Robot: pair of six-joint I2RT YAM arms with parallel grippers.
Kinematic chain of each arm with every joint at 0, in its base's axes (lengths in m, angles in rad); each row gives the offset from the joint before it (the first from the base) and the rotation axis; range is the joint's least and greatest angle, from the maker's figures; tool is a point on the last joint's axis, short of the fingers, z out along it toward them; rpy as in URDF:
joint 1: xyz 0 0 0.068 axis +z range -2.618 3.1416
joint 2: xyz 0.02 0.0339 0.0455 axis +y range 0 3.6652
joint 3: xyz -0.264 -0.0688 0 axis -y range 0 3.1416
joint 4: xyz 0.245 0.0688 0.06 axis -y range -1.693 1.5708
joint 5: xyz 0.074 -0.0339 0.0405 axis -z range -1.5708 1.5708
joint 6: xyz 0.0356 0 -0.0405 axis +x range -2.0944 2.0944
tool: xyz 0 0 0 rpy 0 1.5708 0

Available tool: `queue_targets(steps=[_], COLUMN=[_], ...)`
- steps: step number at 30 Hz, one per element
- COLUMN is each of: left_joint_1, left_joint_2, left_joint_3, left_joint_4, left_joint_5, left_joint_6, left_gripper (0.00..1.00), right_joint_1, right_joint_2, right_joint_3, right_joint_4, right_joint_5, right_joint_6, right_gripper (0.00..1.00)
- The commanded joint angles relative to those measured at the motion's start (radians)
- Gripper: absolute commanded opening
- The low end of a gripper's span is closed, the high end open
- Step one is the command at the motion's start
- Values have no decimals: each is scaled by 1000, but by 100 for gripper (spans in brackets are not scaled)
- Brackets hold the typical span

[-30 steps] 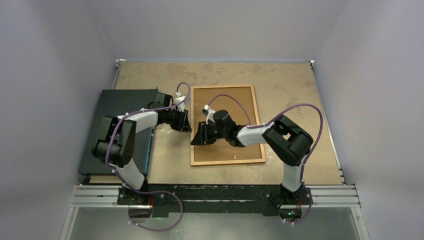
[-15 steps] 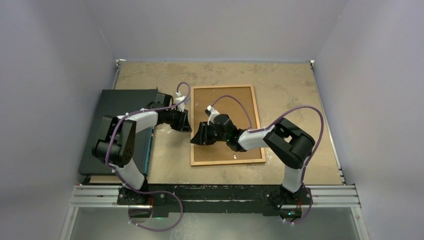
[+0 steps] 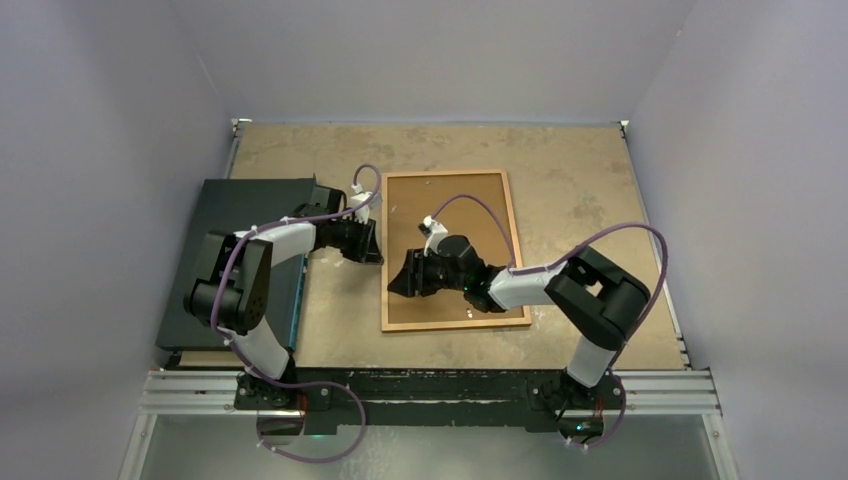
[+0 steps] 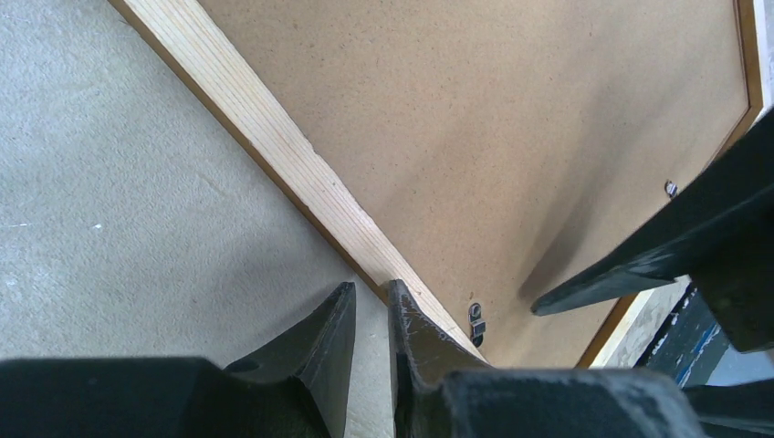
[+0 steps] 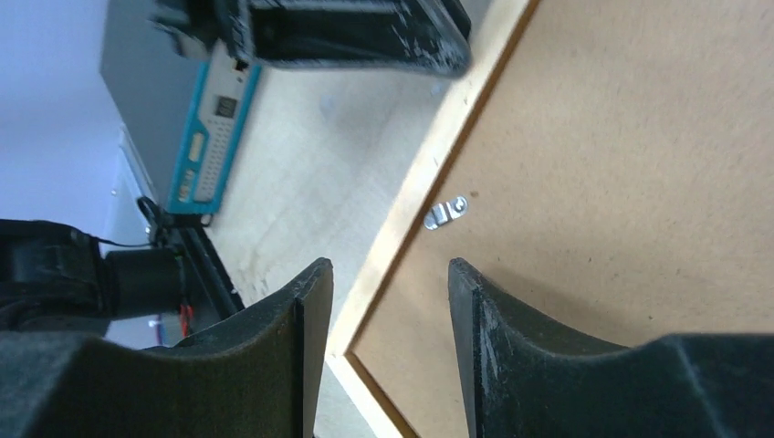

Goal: Put the photo into the frame

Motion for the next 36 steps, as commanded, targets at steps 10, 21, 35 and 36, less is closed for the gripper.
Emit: queue_targets(steps=[10, 21, 35, 36], left_joint_1=[-1, -1, -4, -3], left_joint_2=[12, 12, 6, 4], left_joint_3=[1, 1, -3, -5], left_joint_4=[-9, -9, -7, -8], left_joint_5=[-17, -9, 1, 0], left_joint_6=[26, 22, 20, 20], left_gripper=[15, 13, 10, 10], right_joint_1=[47, 49, 49, 49], right_joint_2=[114, 168, 188, 178], right_joint_3=[25, 79, 103, 96], right_joint_4=[90, 73, 103, 127], right_joint_5=[22, 79, 104, 93], right_joint_6=[14, -18, -78, -87], right_gripper=[47, 45, 45, 45])
